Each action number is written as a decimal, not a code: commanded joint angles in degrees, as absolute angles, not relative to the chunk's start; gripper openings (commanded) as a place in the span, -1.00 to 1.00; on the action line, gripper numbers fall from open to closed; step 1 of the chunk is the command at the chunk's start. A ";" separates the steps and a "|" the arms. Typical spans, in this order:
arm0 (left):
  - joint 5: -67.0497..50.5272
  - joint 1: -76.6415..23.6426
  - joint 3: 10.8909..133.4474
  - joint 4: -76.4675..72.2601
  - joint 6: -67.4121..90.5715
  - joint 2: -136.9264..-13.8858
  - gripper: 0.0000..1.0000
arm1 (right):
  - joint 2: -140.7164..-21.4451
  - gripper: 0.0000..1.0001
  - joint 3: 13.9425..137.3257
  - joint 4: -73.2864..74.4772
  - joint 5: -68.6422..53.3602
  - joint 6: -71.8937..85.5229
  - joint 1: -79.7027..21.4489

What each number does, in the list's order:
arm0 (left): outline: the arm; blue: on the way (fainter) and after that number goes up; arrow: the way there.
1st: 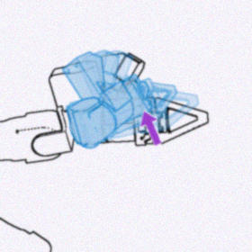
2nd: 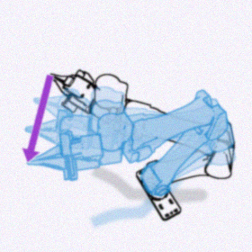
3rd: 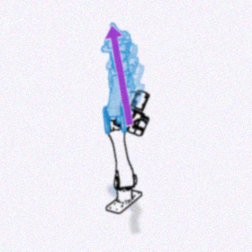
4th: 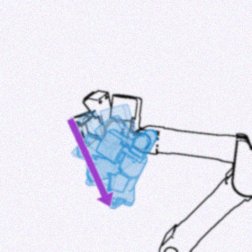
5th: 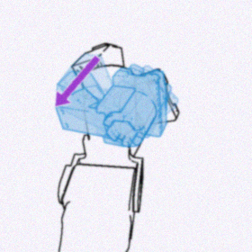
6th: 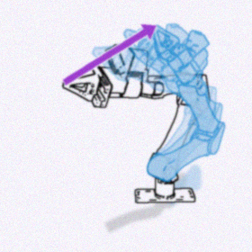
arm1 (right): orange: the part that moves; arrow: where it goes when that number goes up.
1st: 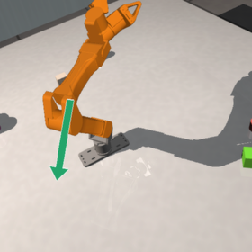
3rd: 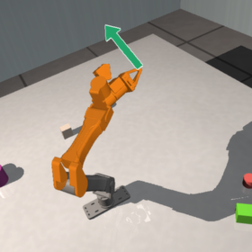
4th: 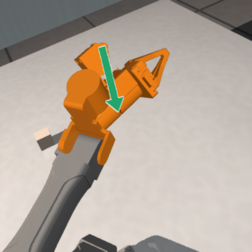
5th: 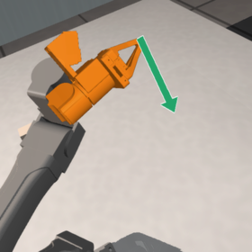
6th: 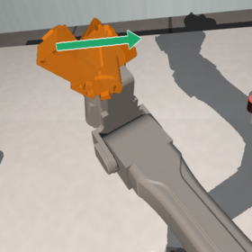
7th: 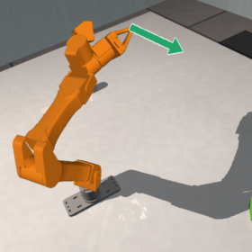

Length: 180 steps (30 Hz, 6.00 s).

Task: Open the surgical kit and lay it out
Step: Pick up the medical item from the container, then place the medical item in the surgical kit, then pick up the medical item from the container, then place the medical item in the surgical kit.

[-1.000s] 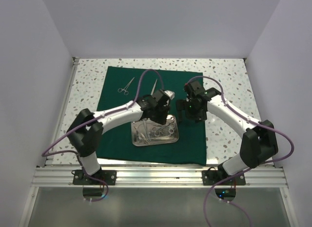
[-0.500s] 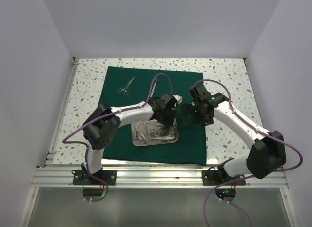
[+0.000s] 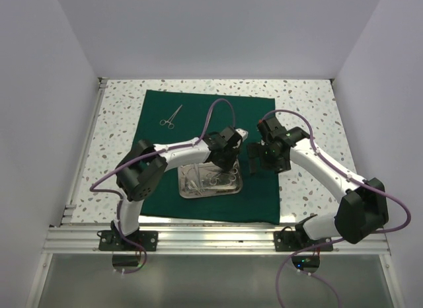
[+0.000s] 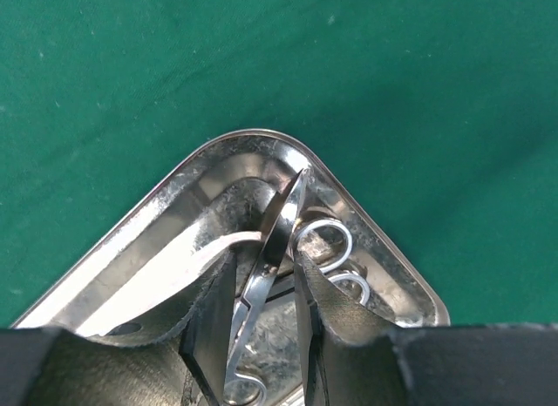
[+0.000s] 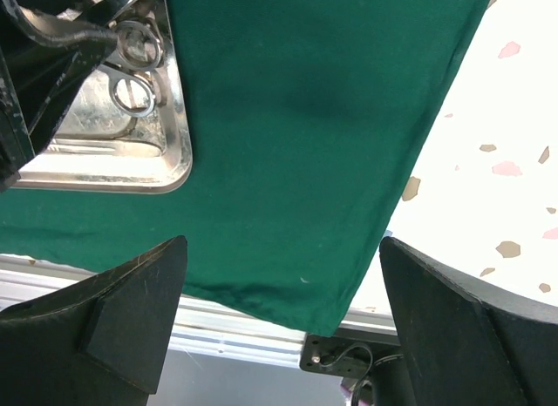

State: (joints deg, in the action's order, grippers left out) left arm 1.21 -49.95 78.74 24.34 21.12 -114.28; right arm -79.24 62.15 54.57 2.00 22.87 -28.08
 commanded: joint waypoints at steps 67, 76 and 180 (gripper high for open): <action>14.05 -14.41 111.55 34.72 10.19 -122.81 0.03 | -76.27 0.90 66.70 52.66 -10.89 16.70 -30.14; 9.41 -15.03 84.22 36.99 15.64 -97.05 0.02 | -87.26 0.91 68.90 42.82 -10.20 17.05 -37.00; 3.26 -23.55 61.00 56.88 28.13 -65.74 -0.02 | -145.12 0.30 135.72 31.90 1.83 38.07 -28.39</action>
State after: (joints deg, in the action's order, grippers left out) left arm 5.52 -23.75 60.07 59.16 30.20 -64.42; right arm -150.45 137.91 34.61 1.43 38.59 -28.80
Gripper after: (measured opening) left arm 0.492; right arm 0.616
